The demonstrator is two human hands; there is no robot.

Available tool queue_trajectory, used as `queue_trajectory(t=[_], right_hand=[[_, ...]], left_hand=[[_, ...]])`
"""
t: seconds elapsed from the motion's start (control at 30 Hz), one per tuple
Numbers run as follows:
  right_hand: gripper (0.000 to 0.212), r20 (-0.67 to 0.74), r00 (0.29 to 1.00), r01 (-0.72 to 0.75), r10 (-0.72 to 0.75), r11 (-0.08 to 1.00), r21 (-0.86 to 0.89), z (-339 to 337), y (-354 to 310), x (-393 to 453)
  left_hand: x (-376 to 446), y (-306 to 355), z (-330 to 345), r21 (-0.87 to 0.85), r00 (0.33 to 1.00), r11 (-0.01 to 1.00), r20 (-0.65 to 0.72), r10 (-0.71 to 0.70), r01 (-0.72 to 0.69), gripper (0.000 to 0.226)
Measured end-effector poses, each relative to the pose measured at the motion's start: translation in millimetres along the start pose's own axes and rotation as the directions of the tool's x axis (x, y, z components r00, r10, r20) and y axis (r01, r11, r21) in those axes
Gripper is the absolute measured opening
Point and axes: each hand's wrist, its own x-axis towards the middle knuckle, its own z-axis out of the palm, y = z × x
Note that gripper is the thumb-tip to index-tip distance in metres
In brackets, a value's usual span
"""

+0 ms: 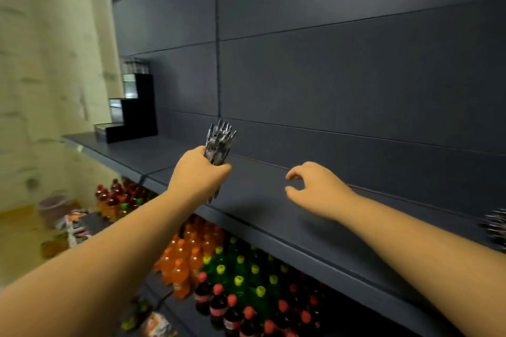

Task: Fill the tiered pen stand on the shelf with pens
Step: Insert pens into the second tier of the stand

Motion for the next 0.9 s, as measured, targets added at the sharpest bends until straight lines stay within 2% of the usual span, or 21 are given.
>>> queue_trajectory(t=[0.13, 0.23, 0.5, 0.7, 0.8, 0.9], right_hand=[[0.036, 0.030, 0.998, 0.058, -0.059, 0.998, 0.035, 44.4, -54.7, 41.8], [0.034, 0.066, 0.994, 0.080, -0.084, 0.995, 0.062, 72.6, -86.2, 69.2], [0.030, 0.060, 0.979, 0.184, -0.193, 0.975, 0.128, 131.2, -160.4, 161.0], [0.032, 0.056, 0.956, 0.277, -0.287, 0.949, 0.149, 176.3, -207.7, 253.3], [0.033, 0.044, 0.952, 0.292, -0.303, 0.940, 0.175, 196.2, -227.4, 310.0], [0.033, 0.047, 0.947, 0.305, -0.318, 0.935, 0.182, 218.1, -248.2, 363.7]], left_hand=[[17.1, -57.4, -52.5, 0.067, 0.995, 0.997, -0.094, -0.037, 0.044, 0.022], [31.4, -97.8, -86.0, 0.111, 0.991, 0.990, -0.107, -0.079, 0.091, 0.026], [76.8, -191.3, -146.4, 0.089, 0.968, 0.981, -0.198, -0.151, 0.171, 0.024], [142.7, -252.2, -175.3, 0.079, 0.946, 0.977, -0.277, -0.170, 0.199, 0.026], [188.5, -282.9, -192.3, 0.050, 0.933, 0.967, -0.280, -0.228, 0.251, 0.021], [231.6, -314.1, -211.5, 0.054, 0.914, 0.952, -0.300, -0.272, 0.301, 0.028]])
